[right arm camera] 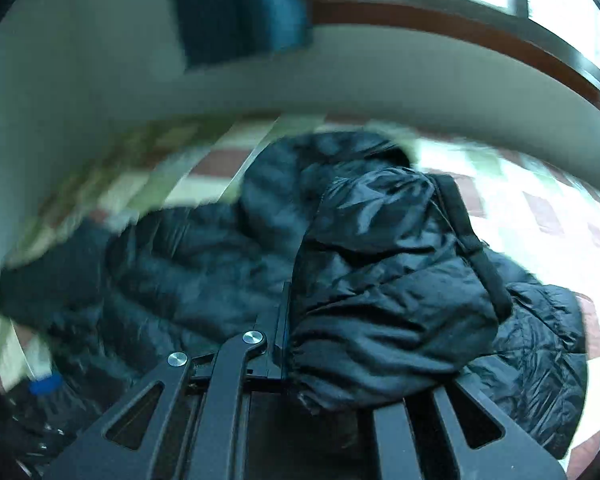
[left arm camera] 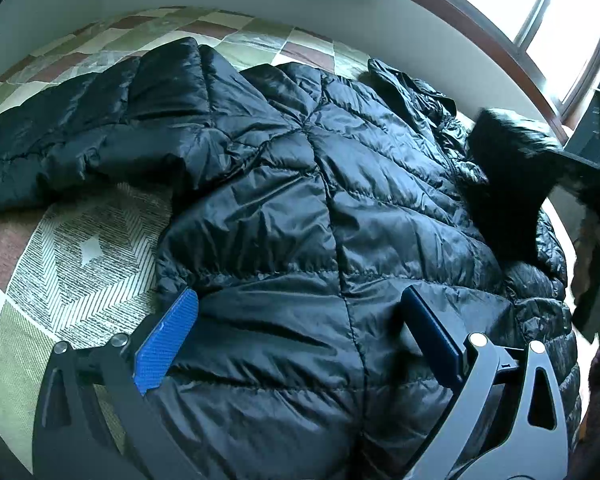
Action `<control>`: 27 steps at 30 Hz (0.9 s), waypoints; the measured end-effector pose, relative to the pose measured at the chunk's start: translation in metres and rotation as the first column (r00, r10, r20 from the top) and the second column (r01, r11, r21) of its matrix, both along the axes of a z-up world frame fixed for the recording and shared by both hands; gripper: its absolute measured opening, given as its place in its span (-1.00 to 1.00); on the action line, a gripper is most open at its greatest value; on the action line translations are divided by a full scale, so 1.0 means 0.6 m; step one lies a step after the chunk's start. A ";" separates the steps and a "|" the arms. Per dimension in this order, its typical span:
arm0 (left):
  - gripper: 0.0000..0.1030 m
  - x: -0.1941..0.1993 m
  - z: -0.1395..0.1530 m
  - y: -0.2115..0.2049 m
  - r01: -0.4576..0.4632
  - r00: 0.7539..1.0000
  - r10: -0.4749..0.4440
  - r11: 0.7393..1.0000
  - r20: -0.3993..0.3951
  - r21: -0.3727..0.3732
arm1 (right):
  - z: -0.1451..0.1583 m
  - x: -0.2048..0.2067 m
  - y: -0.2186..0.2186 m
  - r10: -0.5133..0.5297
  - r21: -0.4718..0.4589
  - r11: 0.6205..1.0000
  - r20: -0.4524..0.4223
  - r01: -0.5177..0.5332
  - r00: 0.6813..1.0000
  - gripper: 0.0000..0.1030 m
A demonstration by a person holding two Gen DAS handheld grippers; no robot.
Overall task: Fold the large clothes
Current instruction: 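Lay the held sleeve across the jacket body and open the right tool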
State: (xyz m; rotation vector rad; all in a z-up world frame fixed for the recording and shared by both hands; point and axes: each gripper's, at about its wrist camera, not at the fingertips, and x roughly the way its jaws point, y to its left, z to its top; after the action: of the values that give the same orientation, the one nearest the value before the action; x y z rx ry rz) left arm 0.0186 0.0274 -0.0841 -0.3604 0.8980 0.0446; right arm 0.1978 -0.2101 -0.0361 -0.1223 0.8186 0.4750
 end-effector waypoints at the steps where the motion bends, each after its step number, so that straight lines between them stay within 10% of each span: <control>1: 0.96 0.000 0.000 0.000 0.000 1.000 0.000 1.000 0.000 -0.001 | -0.010 0.000 0.013 0.016 -0.020 1.000 -0.010 -0.016 1.000 -0.83; 12: 0.96 0.001 -0.001 0.001 0.000 1.000 0.000 1.000 0.000 -0.001 | -0.077 -0.015 0.089 0.109 -0.123 0.985 -0.099 -0.121 0.989 -0.70; 16: 0.96 0.001 -0.001 0.001 0.000 1.000 0.000 1.000 0.000 -0.001 | -0.078 -0.025 0.103 0.144 -0.115 0.981 -0.124 -0.158 0.982 -0.08; 27: 0.96 0.001 -0.001 0.002 0.000 1.000 0.000 1.000 0.000 -0.001 | -0.026 -0.059 0.061 0.162 0.015 0.987 -0.150 -0.162 0.975 0.26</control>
State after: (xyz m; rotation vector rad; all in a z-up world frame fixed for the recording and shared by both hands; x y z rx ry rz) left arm 0.0192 0.0285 -0.0849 -0.3615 0.8979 0.0438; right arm 0.1626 -0.1732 -0.0517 -0.1527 0.9603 0.6451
